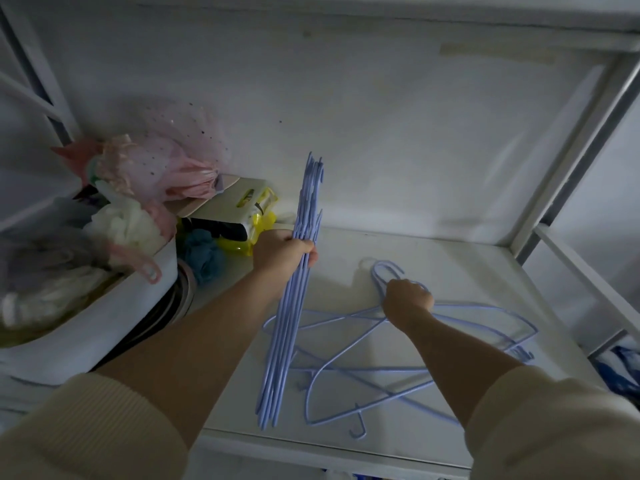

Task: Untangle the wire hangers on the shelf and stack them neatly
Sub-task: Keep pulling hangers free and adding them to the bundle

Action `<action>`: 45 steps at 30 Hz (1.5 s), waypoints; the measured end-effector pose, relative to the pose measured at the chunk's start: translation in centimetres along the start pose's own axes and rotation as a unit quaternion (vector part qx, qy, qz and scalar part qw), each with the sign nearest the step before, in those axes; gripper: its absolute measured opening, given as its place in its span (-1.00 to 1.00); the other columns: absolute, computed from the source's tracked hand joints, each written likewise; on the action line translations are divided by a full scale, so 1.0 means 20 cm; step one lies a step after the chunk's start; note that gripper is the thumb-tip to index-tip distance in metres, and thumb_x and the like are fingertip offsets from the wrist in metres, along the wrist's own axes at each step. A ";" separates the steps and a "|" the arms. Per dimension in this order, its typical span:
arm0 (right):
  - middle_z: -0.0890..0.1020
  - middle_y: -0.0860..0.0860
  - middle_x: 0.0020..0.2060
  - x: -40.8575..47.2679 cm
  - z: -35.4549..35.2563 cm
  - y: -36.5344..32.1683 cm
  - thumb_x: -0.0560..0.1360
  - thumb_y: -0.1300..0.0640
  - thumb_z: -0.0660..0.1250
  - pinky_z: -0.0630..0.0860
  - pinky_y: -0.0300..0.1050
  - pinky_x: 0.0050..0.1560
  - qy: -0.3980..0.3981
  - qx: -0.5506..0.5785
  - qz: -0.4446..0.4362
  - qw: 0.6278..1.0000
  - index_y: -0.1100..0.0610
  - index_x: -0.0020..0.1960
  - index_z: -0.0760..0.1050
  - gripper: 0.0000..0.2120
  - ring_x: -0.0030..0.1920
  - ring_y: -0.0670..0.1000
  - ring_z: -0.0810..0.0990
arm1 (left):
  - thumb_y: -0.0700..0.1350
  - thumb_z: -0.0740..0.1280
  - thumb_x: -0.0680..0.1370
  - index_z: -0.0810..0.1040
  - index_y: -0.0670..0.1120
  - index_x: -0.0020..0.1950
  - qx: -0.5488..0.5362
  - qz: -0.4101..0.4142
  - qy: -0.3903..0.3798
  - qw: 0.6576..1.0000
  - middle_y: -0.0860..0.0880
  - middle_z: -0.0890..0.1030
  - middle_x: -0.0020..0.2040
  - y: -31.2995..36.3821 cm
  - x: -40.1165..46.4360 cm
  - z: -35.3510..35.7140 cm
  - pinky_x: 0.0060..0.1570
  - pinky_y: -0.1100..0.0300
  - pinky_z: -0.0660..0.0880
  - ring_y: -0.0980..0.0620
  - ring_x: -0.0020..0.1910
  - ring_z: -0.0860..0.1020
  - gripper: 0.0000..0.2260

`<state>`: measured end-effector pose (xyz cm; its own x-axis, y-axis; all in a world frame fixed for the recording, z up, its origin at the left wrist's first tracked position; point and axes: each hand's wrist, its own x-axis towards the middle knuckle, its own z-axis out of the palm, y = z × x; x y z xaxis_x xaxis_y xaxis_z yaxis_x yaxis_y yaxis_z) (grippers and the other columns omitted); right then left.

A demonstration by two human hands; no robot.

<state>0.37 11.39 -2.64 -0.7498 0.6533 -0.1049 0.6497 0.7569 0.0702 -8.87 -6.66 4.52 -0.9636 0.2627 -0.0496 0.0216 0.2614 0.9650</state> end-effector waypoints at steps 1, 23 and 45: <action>0.58 0.06 0.25 0.00 -0.03 0.01 0.55 0.23 0.15 0.49 -0.02 0.19 0.018 -0.014 -0.011 1.000 0.12 0.31 0.47 -0.64 0.27 0.11 0.55 | -0.27 0.36 0.46 0.56 -0.14 -0.47 -0.001 0.000 -0.001 1.000 -0.11 0.60 -0.45 0.01 0.00 0.00 -0.19 0.06 0.53 -0.10 -0.34 0.56 -0.72; 0.52 0.16 -0.27 -0.23 -0.72 -0.05 0.51 0.30 0.09 0.31 -0.10 -0.24 0.216 0.491 -0.022 0.843 0.19 -0.33 0.33 -0.76 -0.25 0.13 0.46 | -0.31 0.27 0.38 0.46 -0.13 -0.48 -0.039 0.006 -0.030 0.999 -0.13 0.46 -0.50 0.45 -0.24 0.34 -0.38 0.19 0.40 -0.10 -0.45 0.45 -0.77; 0.58 0.17 0.16 -0.11 -0.40 0.14 0.48 0.21 0.13 0.46 -0.05 0.05 0.050 0.101 -0.068 0.991 0.16 0.17 0.47 -0.70 0.17 0.21 0.56 | -0.26 0.42 0.33 0.48 -0.11 -0.55 0.074 0.023 0.000 0.997 0.02 0.45 -0.64 0.27 -0.11 0.00 -0.54 0.31 0.26 -0.02 -0.55 0.33 -0.73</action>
<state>2.79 12.27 5.74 -0.8339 0.5518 -0.0007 0.5465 0.8258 -0.1393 -6.56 -5.96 9.81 -0.9609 0.2769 -0.0063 0.1044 0.3829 0.9179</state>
